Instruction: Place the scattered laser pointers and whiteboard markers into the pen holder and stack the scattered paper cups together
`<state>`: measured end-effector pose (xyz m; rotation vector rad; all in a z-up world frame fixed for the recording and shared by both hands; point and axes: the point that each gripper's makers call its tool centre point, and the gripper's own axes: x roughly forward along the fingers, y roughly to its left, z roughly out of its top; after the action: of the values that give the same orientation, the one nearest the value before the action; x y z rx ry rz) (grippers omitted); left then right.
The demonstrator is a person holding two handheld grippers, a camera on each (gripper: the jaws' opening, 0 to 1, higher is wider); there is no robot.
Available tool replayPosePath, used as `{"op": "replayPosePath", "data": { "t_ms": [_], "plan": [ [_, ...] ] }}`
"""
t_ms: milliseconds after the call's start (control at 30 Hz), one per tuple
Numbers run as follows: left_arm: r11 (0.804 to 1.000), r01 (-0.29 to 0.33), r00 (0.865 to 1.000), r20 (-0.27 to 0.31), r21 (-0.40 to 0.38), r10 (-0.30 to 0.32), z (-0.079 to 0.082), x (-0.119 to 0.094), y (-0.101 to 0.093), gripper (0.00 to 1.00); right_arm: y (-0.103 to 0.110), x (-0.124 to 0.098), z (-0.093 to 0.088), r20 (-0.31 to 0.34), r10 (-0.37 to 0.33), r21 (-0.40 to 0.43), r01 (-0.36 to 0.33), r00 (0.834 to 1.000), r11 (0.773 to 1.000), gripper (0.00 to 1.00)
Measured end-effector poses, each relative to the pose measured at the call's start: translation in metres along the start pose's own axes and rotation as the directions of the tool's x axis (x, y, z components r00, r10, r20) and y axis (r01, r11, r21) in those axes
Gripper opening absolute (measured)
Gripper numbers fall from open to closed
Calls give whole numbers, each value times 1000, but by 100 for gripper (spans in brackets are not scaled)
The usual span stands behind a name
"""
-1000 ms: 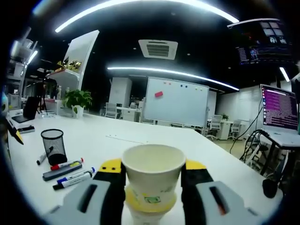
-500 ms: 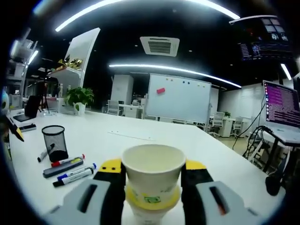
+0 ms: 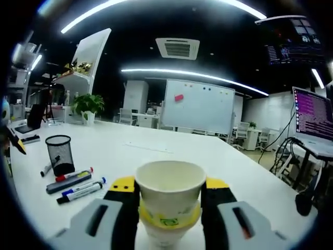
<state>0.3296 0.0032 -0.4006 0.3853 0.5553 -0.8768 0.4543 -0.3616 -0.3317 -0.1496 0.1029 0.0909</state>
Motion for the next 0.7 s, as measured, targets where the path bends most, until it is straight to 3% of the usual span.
{"op": "replayPosePath", "data": {
  "t_ms": [700],
  "plan": [
    [1000, 1, 1000, -4, 3, -1, 0, 0, 0, 67, 2, 1, -7, -12, 17, 11, -17, 1000, 1000, 47]
  ]
}}
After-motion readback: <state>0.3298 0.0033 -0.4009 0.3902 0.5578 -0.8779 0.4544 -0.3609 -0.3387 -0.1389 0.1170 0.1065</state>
